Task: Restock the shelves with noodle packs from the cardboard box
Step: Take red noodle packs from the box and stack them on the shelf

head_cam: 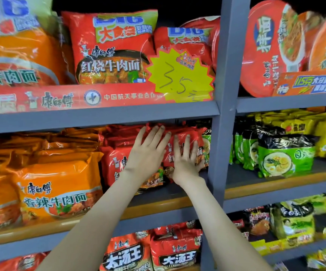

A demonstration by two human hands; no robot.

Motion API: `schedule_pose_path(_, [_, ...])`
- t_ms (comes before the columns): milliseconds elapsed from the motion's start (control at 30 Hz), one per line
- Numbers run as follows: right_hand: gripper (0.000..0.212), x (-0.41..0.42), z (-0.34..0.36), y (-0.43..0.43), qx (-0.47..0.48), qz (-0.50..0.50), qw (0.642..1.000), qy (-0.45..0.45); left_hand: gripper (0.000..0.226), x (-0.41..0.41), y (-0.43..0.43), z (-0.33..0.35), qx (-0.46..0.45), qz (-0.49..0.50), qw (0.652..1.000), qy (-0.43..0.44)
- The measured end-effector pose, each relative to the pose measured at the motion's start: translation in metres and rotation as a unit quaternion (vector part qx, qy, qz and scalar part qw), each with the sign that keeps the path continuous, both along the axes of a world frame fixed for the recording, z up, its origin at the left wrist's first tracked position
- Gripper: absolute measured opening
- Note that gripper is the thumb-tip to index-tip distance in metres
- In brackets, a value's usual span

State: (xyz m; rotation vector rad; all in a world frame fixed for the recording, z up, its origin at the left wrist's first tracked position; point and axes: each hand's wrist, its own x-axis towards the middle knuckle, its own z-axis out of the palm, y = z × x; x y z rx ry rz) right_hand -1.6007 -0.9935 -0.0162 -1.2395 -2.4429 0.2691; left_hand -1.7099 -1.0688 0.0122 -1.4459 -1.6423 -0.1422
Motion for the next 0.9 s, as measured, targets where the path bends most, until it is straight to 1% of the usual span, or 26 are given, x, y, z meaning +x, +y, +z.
schedule_pose_path(67, [0.118, -0.006, 0.0, 0.0, 0.0, 0.0, 1.0, 0.005, 0.052, 0.002, -0.005, -0.004, 0.01, -0.003, 1.0, 0.0])
schedule_pose_path(133, [0.112, -0.008, 0.0, -0.004, -0.007, 0.005, 1.0, 0.0, 0.058, 0.003, -0.012, -0.007, 0.002, -0.019, 1.0, 0.006])
schedule_pose_path(167, [0.109, -0.008, 0.0, -0.005, -0.008, 0.006, 1.0, -0.008, 0.064, 0.003, -0.017, -0.009, -0.011, -0.027, 1.0, 0.011])
schedule_pose_path(233, [0.112, -0.01, -0.001, -0.007, -0.002, 0.002, 1.0, -0.015, 0.079, 0.0, -0.029, -0.013, -0.04, -0.033, 0.998, 0.025])
schedule_pose_path(300, [0.119, -0.014, -0.001, -0.006, 0.014, -0.01, 1.0, -0.019, 0.094, -0.003, -0.043, -0.014, -0.06, -0.008, 0.998, 0.017])
schedule_pose_path(367, [0.122, -0.016, 0.0, -0.006, 0.033, -0.023, 0.999, -0.034, 0.107, -0.006, -0.055, -0.014, -0.08, 0.04, 0.996, 0.002])
schedule_pose_path(433, [0.12, -0.016, 0.003, -0.008, 0.055, -0.03, 0.997, -0.049, 0.112, -0.01, -0.061, -0.015, -0.119, 0.085, 0.989, 0.0])
schedule_pose_path(500, [0.118, -0.012, 0.005, -0.011, 0.07, -0.028, 0.996, -0.039, 0.111, -0.013, -0.062, -0.02, -0.14, 0.118, 0.983, -0.012])
schedule_pose_path(567, [0.113, -0.005, 0.005, -0.018, 0.1, 0.009, 0.995, 0.019, 0.116, -0.01, -0.066, -0.021, -0.141, 0.137, 0.98, -0.041])
schedule_pose_path(633, [0.107, 0.002, 0.005, -0.026, 0.126, 0.099, 0.983, 0.089, 0.121, -0.009, -0.069, -0.024, -0.122, 0.151, 0.979, -0.062])
schedule_pose_path(667, [0.105, 0.006, 0.005, -0.031, 0.13, 0.158, 0.974, 0.097, 0.122, -0.011, -0.071, -0.026, -0.106, 0.162, 0.979, -0.069])
schedule_pose_path(733, [0.103, 0.01, 0.003, -0.036, 0.14, 0.249, 0.957, 0.043, 0.117, -0.011, -0.074, -0.027, -0.081, 0.165, 0.979, -0.093])
schedule_pose_path(767, [0.105, 0.009, 0.002, -0.036, 0.148, 0.266, 0.953, 0.006, 0.113, -0.011, -0.076, -0.026, -0.078, 0.166, 0.978, -0.097])
schedule_pose_path(833, [0.112, 0.003, 0.002, -0.033, 0.15, 0.255, 0.955, -0.027, 0.105, -0.01, -0.08, -0.019, -0.115, 0.176, 0.971, -0.112])
schedule_pose_path(900, [0.12, -0.005, 0.006, -0.032, 0.163, 0.25, 0.954, -0.027, 0.106, -0.009, -0.082, -0.013, -0.172, 0.204, 0.952, -0.151])
